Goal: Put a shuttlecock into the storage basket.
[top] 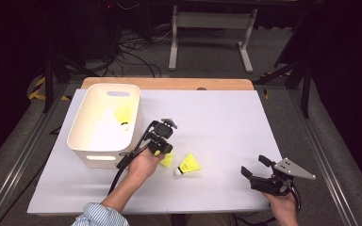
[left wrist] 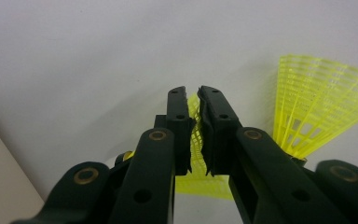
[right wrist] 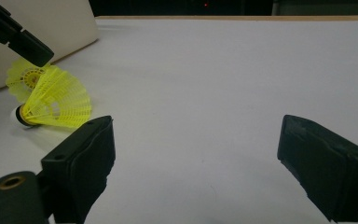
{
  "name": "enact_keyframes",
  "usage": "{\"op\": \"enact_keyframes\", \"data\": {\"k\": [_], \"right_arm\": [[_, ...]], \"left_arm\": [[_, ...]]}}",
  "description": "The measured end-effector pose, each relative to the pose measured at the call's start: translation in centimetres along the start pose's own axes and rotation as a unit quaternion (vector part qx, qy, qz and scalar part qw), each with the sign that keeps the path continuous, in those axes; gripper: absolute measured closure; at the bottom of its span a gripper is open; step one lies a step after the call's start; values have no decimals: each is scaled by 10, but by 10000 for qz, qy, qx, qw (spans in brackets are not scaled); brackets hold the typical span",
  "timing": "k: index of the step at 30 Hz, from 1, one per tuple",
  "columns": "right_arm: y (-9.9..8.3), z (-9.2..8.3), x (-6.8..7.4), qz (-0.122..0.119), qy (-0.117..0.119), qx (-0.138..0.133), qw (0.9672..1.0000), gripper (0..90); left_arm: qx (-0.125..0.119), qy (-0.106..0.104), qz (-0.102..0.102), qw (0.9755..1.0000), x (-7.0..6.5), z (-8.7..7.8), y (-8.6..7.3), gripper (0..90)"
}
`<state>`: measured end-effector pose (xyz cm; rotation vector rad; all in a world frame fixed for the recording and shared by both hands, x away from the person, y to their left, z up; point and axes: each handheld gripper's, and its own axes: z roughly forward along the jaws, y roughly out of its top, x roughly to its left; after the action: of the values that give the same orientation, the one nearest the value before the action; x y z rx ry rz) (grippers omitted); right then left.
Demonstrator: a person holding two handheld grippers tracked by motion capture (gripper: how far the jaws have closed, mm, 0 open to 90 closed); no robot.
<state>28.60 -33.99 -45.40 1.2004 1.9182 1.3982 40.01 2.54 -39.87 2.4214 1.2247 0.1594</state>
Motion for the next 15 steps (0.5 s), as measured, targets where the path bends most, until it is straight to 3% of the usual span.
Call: {"op": "enact_keyframes", "data": {"k": [12,15], "right_arm": [[0,0,0,1,5,-2,10000,120],[0,0,0,-4,5,3,10000,119]], "left_arm": [[38,97,135,9999,-3,-2,0,900],[26,220,200,9996,-5,-5,0,900]]}}
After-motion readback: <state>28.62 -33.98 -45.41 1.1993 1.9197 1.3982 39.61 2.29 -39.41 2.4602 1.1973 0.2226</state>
